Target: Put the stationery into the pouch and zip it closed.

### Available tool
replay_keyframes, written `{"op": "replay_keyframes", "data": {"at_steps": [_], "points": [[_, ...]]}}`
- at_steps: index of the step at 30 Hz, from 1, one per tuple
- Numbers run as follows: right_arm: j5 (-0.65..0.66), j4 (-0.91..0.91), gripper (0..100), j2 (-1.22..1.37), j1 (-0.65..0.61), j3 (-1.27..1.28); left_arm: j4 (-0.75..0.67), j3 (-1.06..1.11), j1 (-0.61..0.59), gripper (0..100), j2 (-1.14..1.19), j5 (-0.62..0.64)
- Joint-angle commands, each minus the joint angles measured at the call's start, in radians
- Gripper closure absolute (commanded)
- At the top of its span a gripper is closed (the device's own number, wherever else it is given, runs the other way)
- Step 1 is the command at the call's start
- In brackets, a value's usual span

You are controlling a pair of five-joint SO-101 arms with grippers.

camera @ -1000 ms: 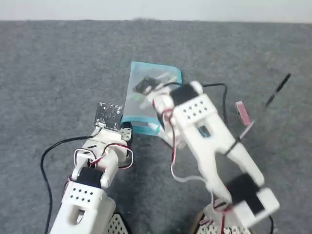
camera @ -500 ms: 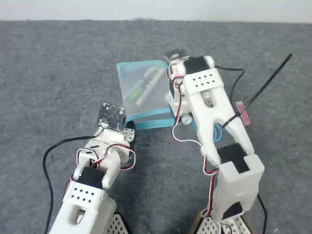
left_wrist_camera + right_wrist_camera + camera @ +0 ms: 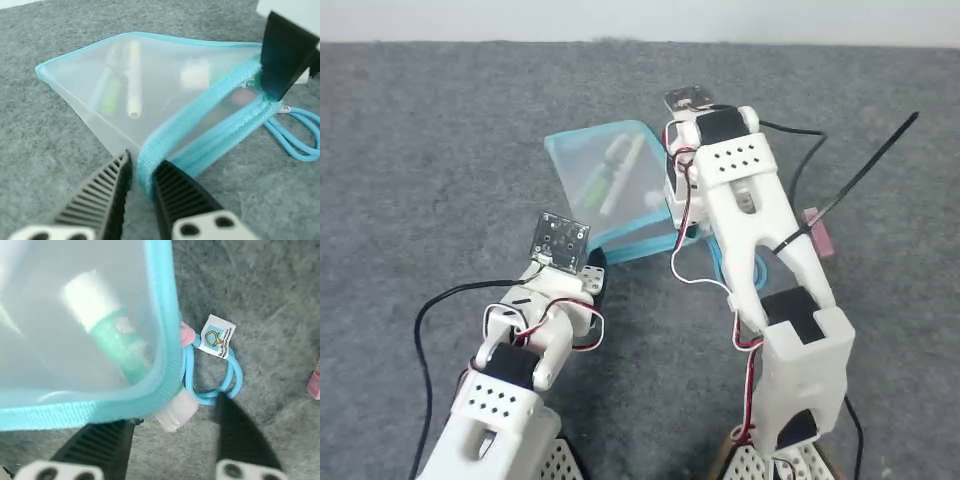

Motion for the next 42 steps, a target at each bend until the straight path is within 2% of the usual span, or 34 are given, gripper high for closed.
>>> {"op": "replay_keyframes", "data": {"at_steps": [1, 8, 16, 22, 25, 28, 30, 34, 36, 39, 42], "points": [[0.037, 0.005, 73.5, -0.021, -0.039, -0.068, -0.023, -0.021, 0.044, 99, -0.017, -0.032], [0.048, 0.062, 73.4, -0.173, -0.062, -0.068, -0.023, -0.021, 0.043, 99, -0.017, -0.032], [0.175, 0.085, 73.5, -0.415, -0.061, -0.063, -0.023, -0.021, 0.043, 99, -0.017, -0.032], [0.192, 0.085, 73.5, -0.515, -0.007, -0.06, -0.023, -0.024, 0.006, 99, -0.017, -0.032], [0.232, 0.085, 73.5, -0.555, 0.05, -0.011, -0.023, -0.051, -0.107, 99, -0.017, -0.025], [0.275, 0.076, 73.5, -0.57, 0.108, 0.12, -0.023, -0.077, -0.249, 99, -0.017, 0.071], [0.308, 0.054, 73.5, -0.562, 0.159, 0.229, -0.023, -0.077, -0.241, 99, -0.011, 0.069], [0.373, -0.093, 73.5, -0.542, 0.311, 0.446, -0.02, -0.028, -0.072, 99, -0.017, -0.048], [0.422, -0.154, 73.5, -0.532, 0.398, 0.523, -0.02, -0.041, -0.114, 99, -0.017, -0.044], [0.52, -0.217, 73.5, -0.501, 0.524, 0.601, -0.021, -0.071, -0.261, 99, -0.015, 0.043], [0.603, -0.265, 73.5, -0.443, 0.608, 0.637, -0.017, -0.058, -0.222, 99, -0.011, 0.023]]}}
